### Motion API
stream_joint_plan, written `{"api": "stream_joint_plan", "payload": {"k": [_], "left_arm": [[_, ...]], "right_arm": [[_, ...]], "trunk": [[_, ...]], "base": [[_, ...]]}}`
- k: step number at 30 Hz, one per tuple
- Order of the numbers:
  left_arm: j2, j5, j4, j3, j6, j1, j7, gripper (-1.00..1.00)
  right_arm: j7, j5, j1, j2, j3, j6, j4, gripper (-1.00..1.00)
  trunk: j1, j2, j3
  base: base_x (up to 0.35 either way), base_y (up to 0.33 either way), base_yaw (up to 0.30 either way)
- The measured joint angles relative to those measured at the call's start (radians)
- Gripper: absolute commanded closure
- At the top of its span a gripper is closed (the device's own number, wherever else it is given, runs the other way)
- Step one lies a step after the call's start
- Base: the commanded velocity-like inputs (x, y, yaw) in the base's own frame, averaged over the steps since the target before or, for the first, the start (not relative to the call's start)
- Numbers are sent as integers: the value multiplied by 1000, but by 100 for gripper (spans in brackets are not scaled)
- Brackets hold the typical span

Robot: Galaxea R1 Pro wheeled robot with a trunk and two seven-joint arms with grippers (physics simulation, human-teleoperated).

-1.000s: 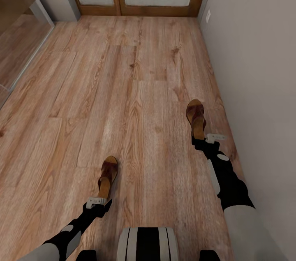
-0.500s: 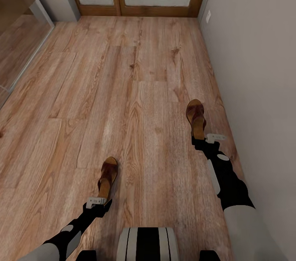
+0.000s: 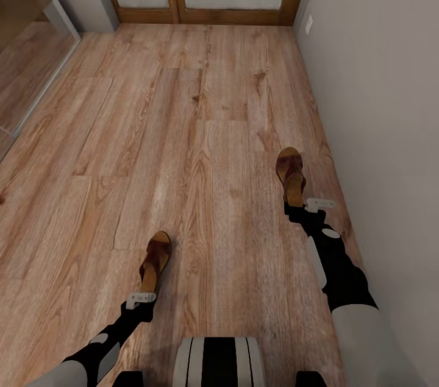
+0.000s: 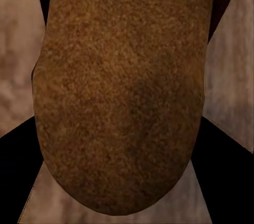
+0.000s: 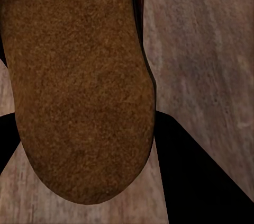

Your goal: Pick up the two gym shoes and the two sandals from the corridor floor and place them onto the hallstand (shoe rack) in the corridor, making sure they are on the rack and not on the floor. Arrange them so the two gym shoes are next to each other and the two sandals are next to each other.

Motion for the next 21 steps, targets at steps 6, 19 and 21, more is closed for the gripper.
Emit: {"api": "stream_joint_plan", "payload": {"k": [6,19,21], "left_arm": [[0,0,0,0,0,0,0,100],[0,1,0,3,1,0,1,100],[0,2,0,6,1,-1,1,100]], "right_arm": [[0,0,0,0,0,0,0,100],[0,0,0,0,0,1,0,100],[0,0,0,0,0,1,0,100]], "trunk": [[0,0,0],[-1,1,12],[-2,1,19]], "base": [[0,0,0],[0,0,0],[0,0,0]]}}
